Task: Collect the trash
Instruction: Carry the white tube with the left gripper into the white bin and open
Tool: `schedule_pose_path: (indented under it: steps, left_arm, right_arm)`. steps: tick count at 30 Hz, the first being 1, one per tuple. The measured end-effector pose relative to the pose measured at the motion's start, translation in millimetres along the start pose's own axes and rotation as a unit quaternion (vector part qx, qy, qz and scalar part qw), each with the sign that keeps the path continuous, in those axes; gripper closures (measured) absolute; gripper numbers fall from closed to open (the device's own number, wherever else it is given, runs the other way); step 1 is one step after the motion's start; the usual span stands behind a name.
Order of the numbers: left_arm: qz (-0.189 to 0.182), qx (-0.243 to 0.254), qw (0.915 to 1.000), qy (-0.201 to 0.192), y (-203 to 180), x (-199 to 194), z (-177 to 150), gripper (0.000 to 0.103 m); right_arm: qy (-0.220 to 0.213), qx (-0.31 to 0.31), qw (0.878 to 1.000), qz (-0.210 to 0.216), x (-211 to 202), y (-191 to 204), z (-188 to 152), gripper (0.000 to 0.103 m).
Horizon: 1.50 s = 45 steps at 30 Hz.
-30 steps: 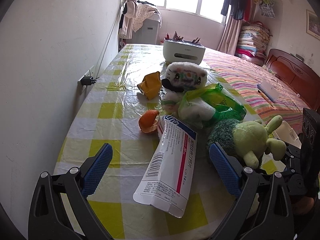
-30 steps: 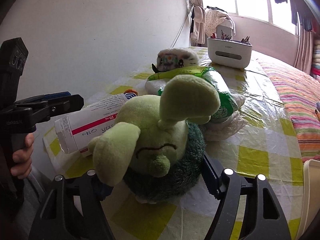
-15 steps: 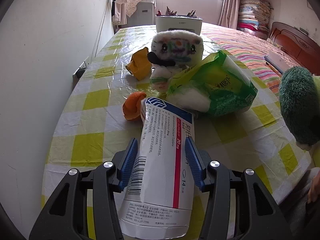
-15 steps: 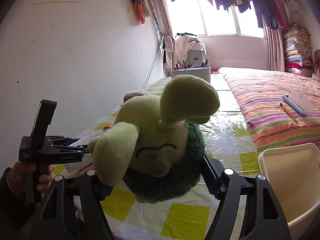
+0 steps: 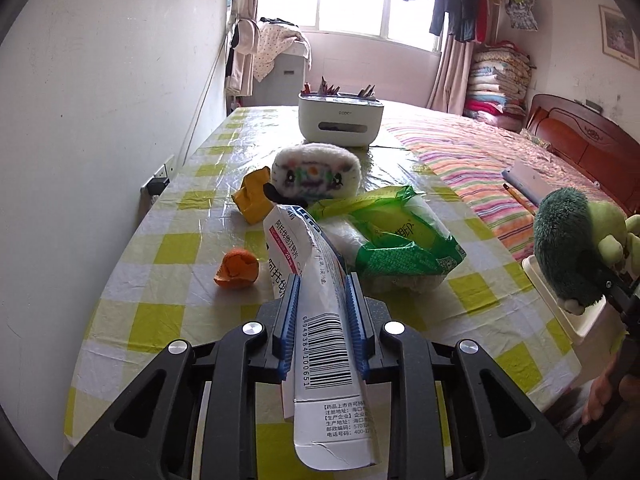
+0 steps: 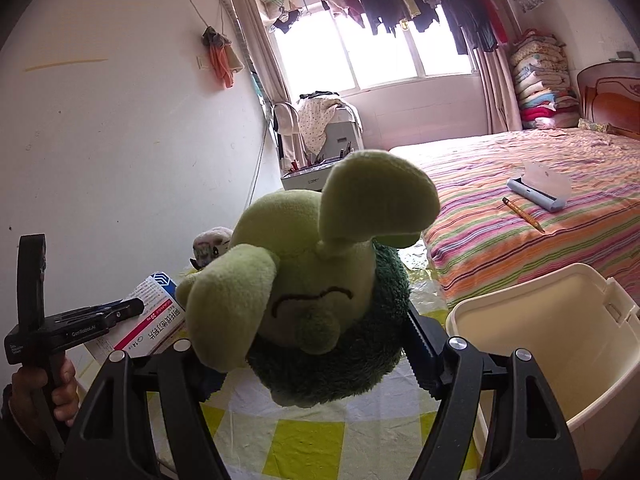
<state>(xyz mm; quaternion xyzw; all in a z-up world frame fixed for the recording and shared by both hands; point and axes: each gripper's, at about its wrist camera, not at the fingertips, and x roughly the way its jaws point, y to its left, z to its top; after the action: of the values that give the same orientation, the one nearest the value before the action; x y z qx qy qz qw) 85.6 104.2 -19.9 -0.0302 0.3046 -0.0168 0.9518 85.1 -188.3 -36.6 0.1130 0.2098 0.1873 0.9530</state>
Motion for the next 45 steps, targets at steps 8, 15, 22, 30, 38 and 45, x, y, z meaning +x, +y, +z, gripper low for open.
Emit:
schedule_pose_path:
  steps: [8,15,22,30,38,45]
  left_arm:
    - [-0.032,0.006,0.9978,-0.057,-41.9,-18.8,16.1,0.080]
    - [-0.066,0.019,0.9942,-0.083,-77.1,-26.9,23.2,0.080]
    - [-0.093,0.031,0.9926,-0.072,-104.0,-19.0,25.0,0.080]
    - [-0.126,0.045,0.9884,-0.072,-136.6,-15.5,27.6,0.080]
    - [-0.155,0.066,0.9837,-0.063,-171.3,-7.8,28.2,0.080]
    - [-0.178,0.065,0.9802,-0.056,-190.8,-1.6,31.7,0.080]
  right_arm:
    - [-0.021,0.012,1.000,-0.016,-10.8,-10.8,-2.5,0.032]
    - [-0.041,0.023,0.998,-0.036,-18.2,-21.5,-1.3,0.032]
    - [-0.058,0.076,0.995,-0.029,-29.8,-44.0,0.2,0.032]
    - [-0.081,0.140,0.981,-0.110,-47.5,-79.5,-0.7,0.032]
    - [-0.075,0.178,0.970,-0.149,-53.6,-107.5,-4.2,0.029]
    - [-0.078,0.182,0.965,-0.173,-55.2,-112.8,-3.1,0.021]
